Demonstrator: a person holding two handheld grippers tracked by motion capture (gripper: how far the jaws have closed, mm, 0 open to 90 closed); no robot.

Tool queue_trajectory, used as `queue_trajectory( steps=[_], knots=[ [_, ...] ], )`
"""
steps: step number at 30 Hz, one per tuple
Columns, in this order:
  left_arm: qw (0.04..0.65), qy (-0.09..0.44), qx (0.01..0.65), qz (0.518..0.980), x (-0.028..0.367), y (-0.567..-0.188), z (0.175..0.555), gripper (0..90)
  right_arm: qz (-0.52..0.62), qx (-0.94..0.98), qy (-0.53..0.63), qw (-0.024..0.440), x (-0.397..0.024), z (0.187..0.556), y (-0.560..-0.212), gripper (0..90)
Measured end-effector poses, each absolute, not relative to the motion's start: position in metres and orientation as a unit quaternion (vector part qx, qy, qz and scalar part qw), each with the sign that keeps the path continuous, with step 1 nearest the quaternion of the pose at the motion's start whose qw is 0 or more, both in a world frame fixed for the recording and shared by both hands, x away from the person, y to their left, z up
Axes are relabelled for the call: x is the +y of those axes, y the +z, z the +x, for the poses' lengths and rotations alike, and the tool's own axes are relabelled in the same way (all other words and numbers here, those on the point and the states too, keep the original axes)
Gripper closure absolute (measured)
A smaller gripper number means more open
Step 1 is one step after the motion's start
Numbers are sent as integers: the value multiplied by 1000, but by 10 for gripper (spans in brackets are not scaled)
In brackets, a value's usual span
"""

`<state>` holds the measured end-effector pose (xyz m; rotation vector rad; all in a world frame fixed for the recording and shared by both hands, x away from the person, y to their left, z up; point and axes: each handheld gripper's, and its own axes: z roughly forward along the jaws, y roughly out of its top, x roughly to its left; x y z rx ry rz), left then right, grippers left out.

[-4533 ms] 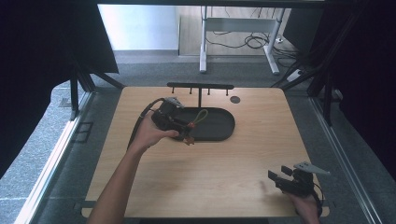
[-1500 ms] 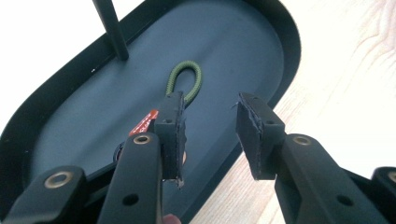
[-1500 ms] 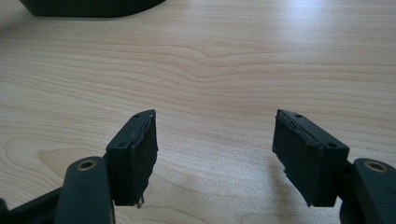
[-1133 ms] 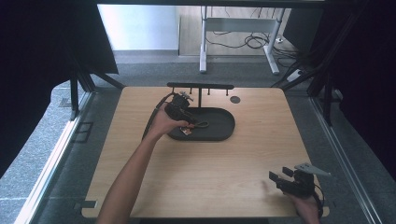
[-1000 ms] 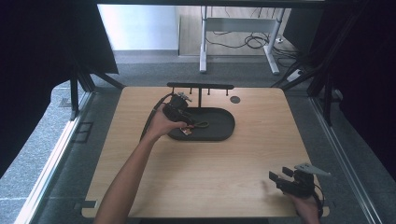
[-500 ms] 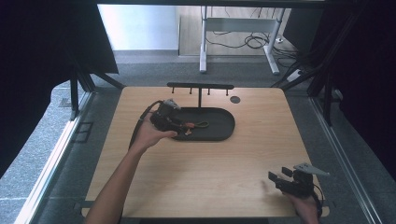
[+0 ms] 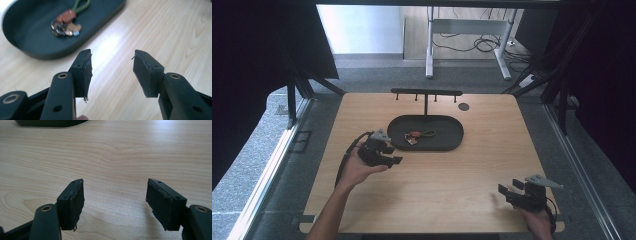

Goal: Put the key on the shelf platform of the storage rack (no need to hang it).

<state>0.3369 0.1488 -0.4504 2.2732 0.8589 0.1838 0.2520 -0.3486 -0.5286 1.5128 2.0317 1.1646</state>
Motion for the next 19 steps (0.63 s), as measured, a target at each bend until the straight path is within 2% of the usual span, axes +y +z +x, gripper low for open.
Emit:
queue_trajectory(
  steps=[9, 19],
  knots=[
    [349, 53, 344, 870, 167, -478, 310, 487, 534, 720, 407, 175, -347, 252, -530, 310],
    [353, 52, 358, 863, 172, -491, 309, 450, 532, 723, 406, 173, -343, 253, -532, 310]
  ],
)
